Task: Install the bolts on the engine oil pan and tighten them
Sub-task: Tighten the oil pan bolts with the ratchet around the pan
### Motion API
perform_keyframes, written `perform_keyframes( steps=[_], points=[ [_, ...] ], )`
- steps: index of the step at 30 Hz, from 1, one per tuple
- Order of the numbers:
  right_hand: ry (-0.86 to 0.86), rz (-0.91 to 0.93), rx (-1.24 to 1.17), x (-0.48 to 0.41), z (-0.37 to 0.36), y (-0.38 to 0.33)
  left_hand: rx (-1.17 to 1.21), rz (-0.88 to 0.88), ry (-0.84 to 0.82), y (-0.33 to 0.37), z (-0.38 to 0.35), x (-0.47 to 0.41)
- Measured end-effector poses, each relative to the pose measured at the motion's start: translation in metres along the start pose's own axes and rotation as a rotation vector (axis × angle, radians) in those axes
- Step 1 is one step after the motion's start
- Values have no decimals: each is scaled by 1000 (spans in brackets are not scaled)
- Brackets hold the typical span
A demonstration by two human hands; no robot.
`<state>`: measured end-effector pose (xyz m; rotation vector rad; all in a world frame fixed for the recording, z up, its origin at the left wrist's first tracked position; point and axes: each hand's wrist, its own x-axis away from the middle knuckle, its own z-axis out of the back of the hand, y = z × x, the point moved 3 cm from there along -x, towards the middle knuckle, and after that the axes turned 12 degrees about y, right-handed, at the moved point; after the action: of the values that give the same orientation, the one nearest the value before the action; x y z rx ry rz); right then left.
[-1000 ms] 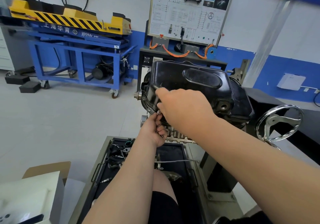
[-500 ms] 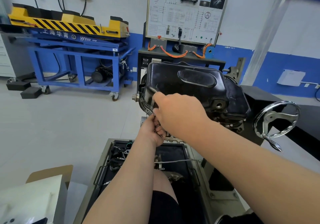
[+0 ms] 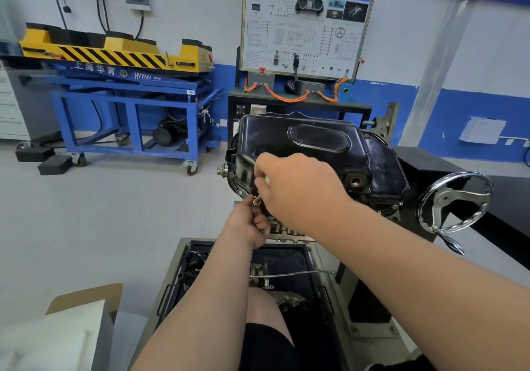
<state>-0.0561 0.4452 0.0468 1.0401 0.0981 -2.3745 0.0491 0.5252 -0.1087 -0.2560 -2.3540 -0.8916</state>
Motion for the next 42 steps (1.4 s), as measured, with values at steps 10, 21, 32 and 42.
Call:
perform_keyframes(
  steps=[10, 21, 32, 42],
  points=[
    [124, -449, -473, -13, 63, 66, 223, 11, 6, 27, 18, 47],
    [416, -686, -789, -71, 98, 154, -13, -417, -255, 129, -109, 143],
    [421, -749, -753, -127, 39, 240, -308, -405, -146, 166, -203, 66],
    [393, -864, -841, -119, -5, 295, -125, -185, -245, 154, -229, 16]
  ],
)
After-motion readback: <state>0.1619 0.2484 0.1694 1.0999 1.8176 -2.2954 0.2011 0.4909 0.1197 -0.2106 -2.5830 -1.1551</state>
